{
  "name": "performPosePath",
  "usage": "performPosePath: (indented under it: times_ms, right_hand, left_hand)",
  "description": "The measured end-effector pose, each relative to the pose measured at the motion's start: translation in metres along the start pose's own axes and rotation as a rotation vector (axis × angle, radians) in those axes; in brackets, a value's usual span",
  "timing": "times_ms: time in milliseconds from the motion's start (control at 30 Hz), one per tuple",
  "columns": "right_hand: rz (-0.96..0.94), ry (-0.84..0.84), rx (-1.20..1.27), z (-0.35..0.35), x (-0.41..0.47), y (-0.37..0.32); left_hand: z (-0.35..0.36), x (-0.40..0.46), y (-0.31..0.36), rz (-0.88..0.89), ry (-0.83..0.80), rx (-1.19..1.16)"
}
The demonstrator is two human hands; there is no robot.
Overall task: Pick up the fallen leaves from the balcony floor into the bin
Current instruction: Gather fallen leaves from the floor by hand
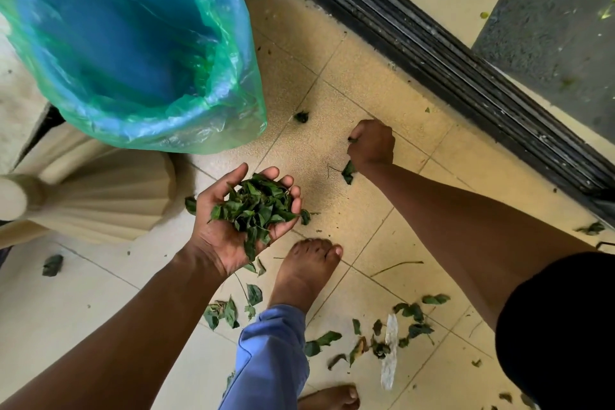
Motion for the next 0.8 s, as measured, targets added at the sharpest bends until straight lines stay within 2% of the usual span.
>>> performPosePath:
  times_ms: [33, 100, 167, 233, 300, 400, 500, 633, 700, 800]
  right_hand:
    - [0.008, 0.013, 0.035, -0.006, 0.002, 0.000]
    - [0.042, 0.070, 0.128, -0.021, 0.005, 0.005]
    - [0.038, 0.111, 0.177, -0.033, 0.003, 0.012]
    - [-0.063, 0.071, 0.148, -0.034, -0.007, 0.011]
    - [-0.248, -0.023, 0.080, -0.024, -0.024, 0.003]
    - [-0.436, -0.183, -0.153, 0.007, -0.048, 0.001]
    - [-0.449, -0.221, -0.283, 0.025, -0.055, 0.008]
    - [-0.481, -0.155, -0.378, 0.026, -0.051, 0.003]
    - [-0.459, -0.161, -0.373, 0.023, -0.047, 0.003]
    - [-0.409, -0.122, -0.256, 0.003, -0.041, 0.002]
  left_hand:
    - [-0.007, -0.002, 0.005, 0.020, 0.054, -0.062]
    - [-0.013, -0.002, 0.014, 0.094, 0.123, 0.014]
    - [-0.006, -0.001, 0.007, 0.071, 0.143, 0.048]
    - [-0.004, -0.001, 0.001, 0.012, 0.187, 0.028]
    - [-0.004, -0.002, 0.002, 0.009, 0.197, 0.006]
    - [-0.004, 0.001, 0.006, 0.034, 0.150, 0.042]
    - [-0.007, -0.001, 0.005, 0.030, 0.200, 0.055]
    - [-0.002, -0.001, 0.003, 0.030, 0.221, 0.006]
    - [0.000, -0.001, 0.009, 0.043, 0.213, 0.032]
    - [-0.002, 0.002, -0.004, -0.033, 0.174, -0.009]
Point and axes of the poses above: each hand's wrist, its own x-axis towards the middle knuckle, its own z-axis out of the palm, y = z × x, the point moved 10 cm from there along x, towards the middle knuckle, and after that the axes turned 6 degrees about z, right-handed, at the moved point
